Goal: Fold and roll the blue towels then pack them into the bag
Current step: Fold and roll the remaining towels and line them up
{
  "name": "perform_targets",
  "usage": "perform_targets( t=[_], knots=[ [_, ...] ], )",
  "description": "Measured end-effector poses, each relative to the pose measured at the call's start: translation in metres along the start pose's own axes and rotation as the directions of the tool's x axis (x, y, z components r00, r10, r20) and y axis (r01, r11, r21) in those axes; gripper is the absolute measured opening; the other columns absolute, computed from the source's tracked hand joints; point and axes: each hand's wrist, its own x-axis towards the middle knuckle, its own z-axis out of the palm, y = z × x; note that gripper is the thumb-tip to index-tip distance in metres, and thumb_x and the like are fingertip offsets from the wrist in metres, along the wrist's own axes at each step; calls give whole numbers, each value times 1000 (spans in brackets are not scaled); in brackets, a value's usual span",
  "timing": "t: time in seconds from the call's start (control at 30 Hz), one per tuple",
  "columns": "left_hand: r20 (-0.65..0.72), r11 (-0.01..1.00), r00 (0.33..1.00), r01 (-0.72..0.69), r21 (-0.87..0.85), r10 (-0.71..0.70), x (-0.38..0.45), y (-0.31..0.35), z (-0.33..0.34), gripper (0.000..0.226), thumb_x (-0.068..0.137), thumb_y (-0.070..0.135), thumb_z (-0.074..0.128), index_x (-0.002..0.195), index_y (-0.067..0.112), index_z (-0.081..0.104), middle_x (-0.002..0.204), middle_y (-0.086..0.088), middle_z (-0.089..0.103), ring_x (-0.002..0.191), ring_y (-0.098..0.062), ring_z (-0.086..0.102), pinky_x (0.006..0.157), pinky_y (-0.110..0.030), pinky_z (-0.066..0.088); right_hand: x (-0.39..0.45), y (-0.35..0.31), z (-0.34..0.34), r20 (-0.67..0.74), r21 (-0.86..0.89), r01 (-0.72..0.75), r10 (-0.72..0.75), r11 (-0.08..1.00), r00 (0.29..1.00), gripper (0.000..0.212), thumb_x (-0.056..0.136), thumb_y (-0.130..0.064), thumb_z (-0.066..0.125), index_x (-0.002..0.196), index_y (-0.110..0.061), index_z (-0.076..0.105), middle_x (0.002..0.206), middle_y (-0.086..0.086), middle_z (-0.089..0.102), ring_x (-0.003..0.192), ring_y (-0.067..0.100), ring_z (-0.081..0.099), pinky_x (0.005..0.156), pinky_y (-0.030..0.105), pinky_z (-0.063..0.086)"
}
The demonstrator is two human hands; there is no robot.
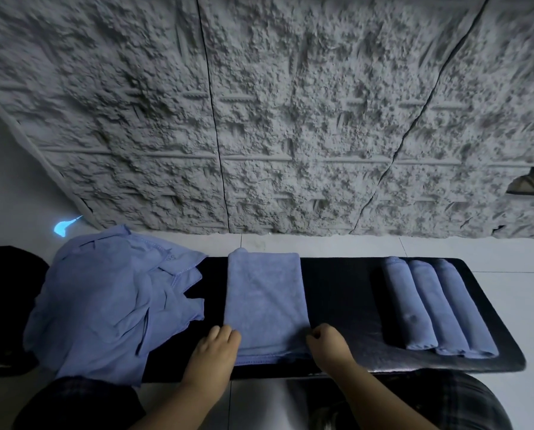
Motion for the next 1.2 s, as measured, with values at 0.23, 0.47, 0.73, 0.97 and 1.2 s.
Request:
perform_targets(
  t=[0.23, 0.47, 0.73, 0.97, 1.2],
  knots=[
    [73, 997, 994, -76, -26, 78, 1, -2, -13, 58, 30, 28, 75, 70, 27, 32, 67, 10, 41, 61, -11, 42, 48, -21, 31, -9, -10, -3, -121, -173, 143, -165, 974, 979, 27, 87, -9, 49, 70, -23, 34, 87, -2, 44, 77, 17, 46, 55, 19, 33],
    [153, 980, 970, 194, -35, -186, 6, 20, -28, 40, 79, 41, 59, 112, 25, 44, 116, -2, 37, 84, -25, 56, 63, -35, 44, -30, -32, 20, 175, -344, 484, -451, 805, 875, 73, 71, -50, 14, 119, -12, 54, 129, 5, 46, 119, 20, 41, 95, 26, 36],
    [29, 997, 999, -24, -76, 26, 10, 11, -18, 81, 12, 2, 79, 75, 24, 33, 77, 6, 45, 65, -12, 50, 47, -17, 43, -27, -30, 23, 182, -417, 463, -427, 782, 886, 51, 82, -39, 62, 124, -16, 45, 137, 2, 37, 123, 20, 35, 97, 30, 36],
    [-20, 993, 994, -104, 62, 105, 20, 18, -32, 45, 26, 24, 86, 61, 25, 56, 61, 5, 49, 60, -18, 51, 50, -30, 42, -42, -54, 37, 47, -627, 429, -518, 650, 854, 55, 67, -54, 74, 103, -13, 62, 103, 6, 58, 92, 22, 59, 73, 37, 49],
    [-77, 984, 986, -137, 116, 146, 11, 1, -22, 35, 43, 26, 87, 58, 24, 55, 61, 5, 48, 64, -19, 47, 62, -32, 27, -30, -32, 41, -53, -646, 449, -623, 618, 780, 39, 44, -26, 66, 77, -17, 47, 62, 0, 55, 59, 21, 47, 39, 28, 42]
  ],
)
